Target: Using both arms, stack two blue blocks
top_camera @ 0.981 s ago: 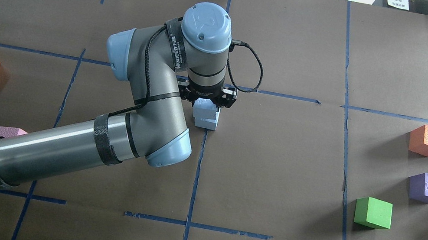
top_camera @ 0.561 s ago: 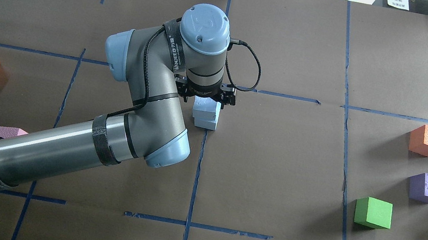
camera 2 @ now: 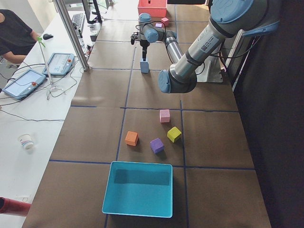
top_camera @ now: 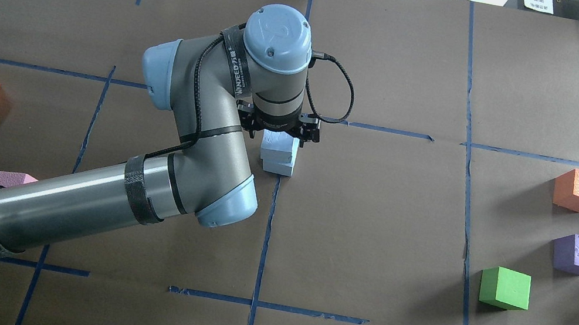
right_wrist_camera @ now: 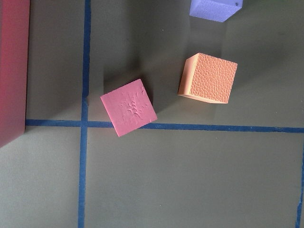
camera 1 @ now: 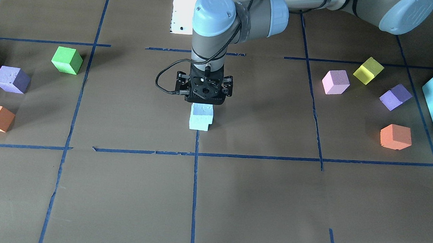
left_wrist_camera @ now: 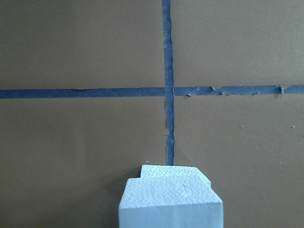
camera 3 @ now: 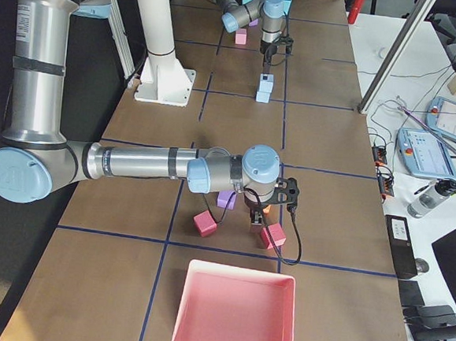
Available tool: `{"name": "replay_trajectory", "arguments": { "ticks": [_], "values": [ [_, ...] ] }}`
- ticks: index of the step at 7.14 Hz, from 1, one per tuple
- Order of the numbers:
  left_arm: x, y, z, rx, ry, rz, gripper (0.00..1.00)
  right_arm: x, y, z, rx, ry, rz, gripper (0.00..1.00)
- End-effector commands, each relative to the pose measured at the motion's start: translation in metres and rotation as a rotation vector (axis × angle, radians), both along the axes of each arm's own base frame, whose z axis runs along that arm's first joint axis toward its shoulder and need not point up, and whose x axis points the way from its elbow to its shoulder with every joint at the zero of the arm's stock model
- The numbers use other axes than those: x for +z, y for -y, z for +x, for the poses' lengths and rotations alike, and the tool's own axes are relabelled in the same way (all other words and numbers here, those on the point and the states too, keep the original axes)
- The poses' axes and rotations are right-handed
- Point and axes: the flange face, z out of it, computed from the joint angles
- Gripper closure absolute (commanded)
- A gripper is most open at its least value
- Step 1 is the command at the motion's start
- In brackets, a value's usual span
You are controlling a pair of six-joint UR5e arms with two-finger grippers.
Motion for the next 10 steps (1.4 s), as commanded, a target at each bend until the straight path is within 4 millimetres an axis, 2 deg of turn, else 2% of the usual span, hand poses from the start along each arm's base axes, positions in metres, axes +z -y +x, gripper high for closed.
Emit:
{"name": "replay_trajectory", "arguments": {
  "ticks": [1, 2, 3, 4, 6, 7, 8, 9, 10],
  "values": [
    [-0.021, -0.006, -0.061, -0.017, 0.006, -0.026, 0.00, 0.008, -0.001, 0.000, 0.000, 0.000, -0.016, 0.00],
    [-0.002, -0.007, -0.100, -0.013, -0.012, -0.041, 0.00, 0.021, -0.005, 0.002, -0.004, -0.002, -0.031, 0.00],
    [0.037, -0.006, -0.143, 0.002, -0.003, -0.003, 0.00, 0.045, -0.008, 0.015, -0.021, -0.008, -0.024, 0.00],
    [0.077, 0.004, -0.189, 0.027, 0.019, 0.033, 0.00, 0.054, -0.010, 0.023, -0.021, -0.009, -0.023, 0.00],
    [0.152, 0.029, -0.275, 0.078, 0.088, 0.106, 0.00, 0.051, -0.011, 0.029, -0.002, -0.018, -0.022, 0.00],
    [0.202, 0.044, -0.330, 0.100, 0.137, 0.132, 0.00, 0.052, -0.011, 0.029, -0.001, -0.018, -0.025, 0.00],
    [0.256, 0.050, -0.398, 0.142, 0.133, 0.137, 0.00, 0.052, -0.011, 0.029, -0.001, -0.018, -0.025, 0.00],
    [0.302, 0.047, -0.464, 0.173, 0.121, 0.153, 0.00, 0.051, -0.011, 0.029, -0.001, -0.016, -0.023, 0.00],
    [0.363, 0.039, -0.525, 0.197, 0.144, 0.149, 0.00, 0.050, -0.010, 0.029, 0.000, -0.016, -0.023, 0.00]
  ]
}}
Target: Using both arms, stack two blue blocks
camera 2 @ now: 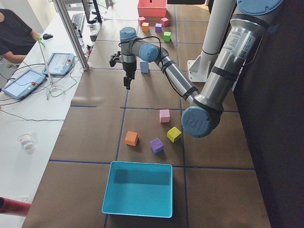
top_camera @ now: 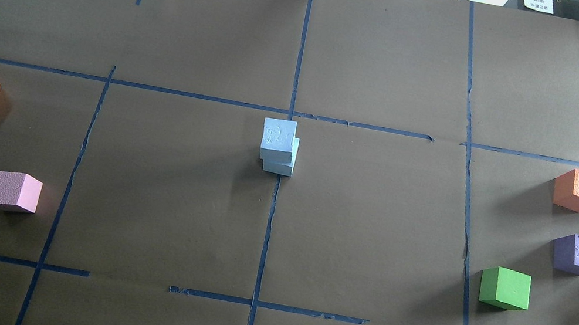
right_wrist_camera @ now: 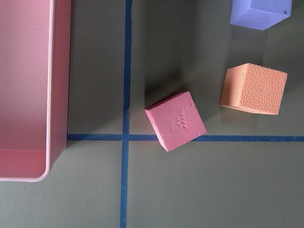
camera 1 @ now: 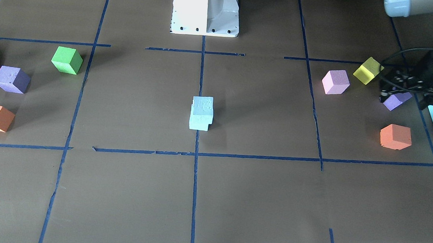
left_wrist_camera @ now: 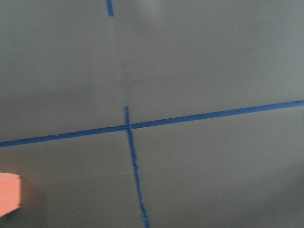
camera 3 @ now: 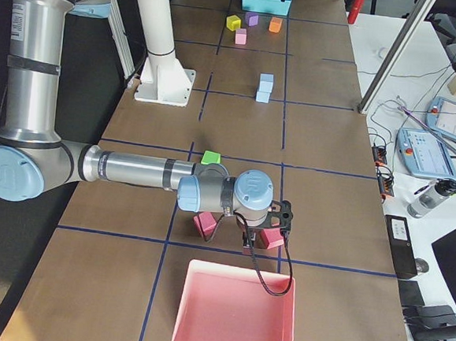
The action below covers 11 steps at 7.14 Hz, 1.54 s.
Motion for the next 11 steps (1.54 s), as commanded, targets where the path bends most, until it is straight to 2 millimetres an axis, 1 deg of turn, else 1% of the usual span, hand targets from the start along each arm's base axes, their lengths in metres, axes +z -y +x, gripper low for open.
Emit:
{"name": "replay_trajectory", "arguments": {
  "ticks": [1, 2, 3, 4, 5, 7, 8, 10, 11],
  "values": [
    [0.124, -0.020, -0.115, 0.020, 0.011, -0.024, 0.00, -0.002, 0.001, 0.000, 0.001, 0.001, 0.002, 0.00],
    [0.182, -0.029, -0.131, -0.007, -0.032, -0.022, 0.00, -0.003, 0.003, 0.000, 0.001, 0.000, 0.006, 0.00],
    [0.228, -0.030, -0.138, -0.022, -0.047, -0.008, 0.00, -0.004, 0.004, 0.000, 0.001, -0.001, 0.007, 0.00],
    [0.247, -0.027, -0.142, -0.035, -0.046, -0.047, 0.00, -0.003, 0.003, 0.000, 0.001, -0.001, 0.006, 0.00],
    [0.249, -0.029, -0.144, -0.040, -0.044, -0.055, 0.00, -0.003, 0.003, 0.000, 0.001, -0.001, 0.006, 0.00],
    [0.257, -0.038, -0.163, -0.082, -0.064, -0.131, 0.00, -0.003, 0.004, 0.000, 0.001, -0.001, 0.006, 0.00],
    [0.255, -0.042, -0.172, -0.098, -0.102, -0.140, 0.00, -0.004, 0.005, 0.000, 0.001, -0.001, 0.007, 0.00],
    [0.260, -0.043, -0.172, -0.098, -0.097, -0.145, 0.00, -0.004, 0.005, 0.000, 0.001, -0.001, 0.007, 0.00],
    [0.267, -0.051, -0.172, -0.099, -0.094, -0.155, 0.00, -0.004, 0.005, 0.000, 0.001, -0.001, 0.007, 0.00]
  ]
}}
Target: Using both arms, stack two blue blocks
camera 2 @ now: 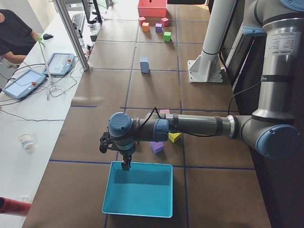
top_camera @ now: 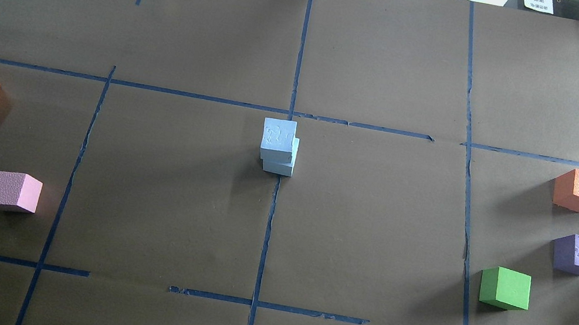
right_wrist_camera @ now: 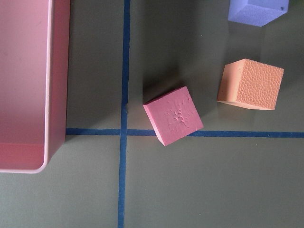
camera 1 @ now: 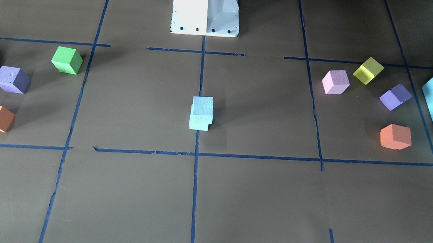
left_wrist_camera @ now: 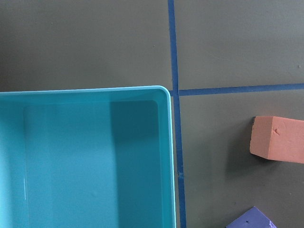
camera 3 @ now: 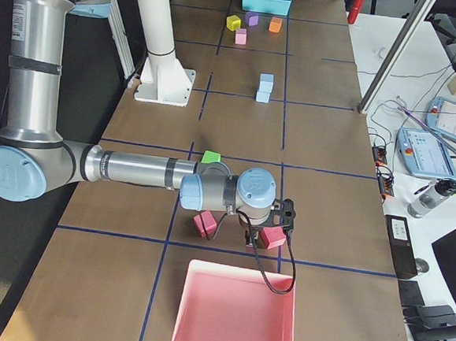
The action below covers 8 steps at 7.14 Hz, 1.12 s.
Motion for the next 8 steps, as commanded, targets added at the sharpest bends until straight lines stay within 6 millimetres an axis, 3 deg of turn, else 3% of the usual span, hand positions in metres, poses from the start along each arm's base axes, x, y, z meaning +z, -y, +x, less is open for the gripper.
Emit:
{"name": "replay_trajectory", "arguments": {
  "ticks": [1, 8],
  "values": [
    [0.012, -0.012, 0.000, -0.001, -0.001, -0.015, 0.00, 0.001, 0.000, 0.000, 0.000, 0.000, -0.001, 0.00],
    [0.011, -0.011, 0.000, -0.001, 0.001, -0.015, 0.00, 0.012, -0.004, 0.004, 0.005, -0.059, -0.022, 0.00]
  ]
}}
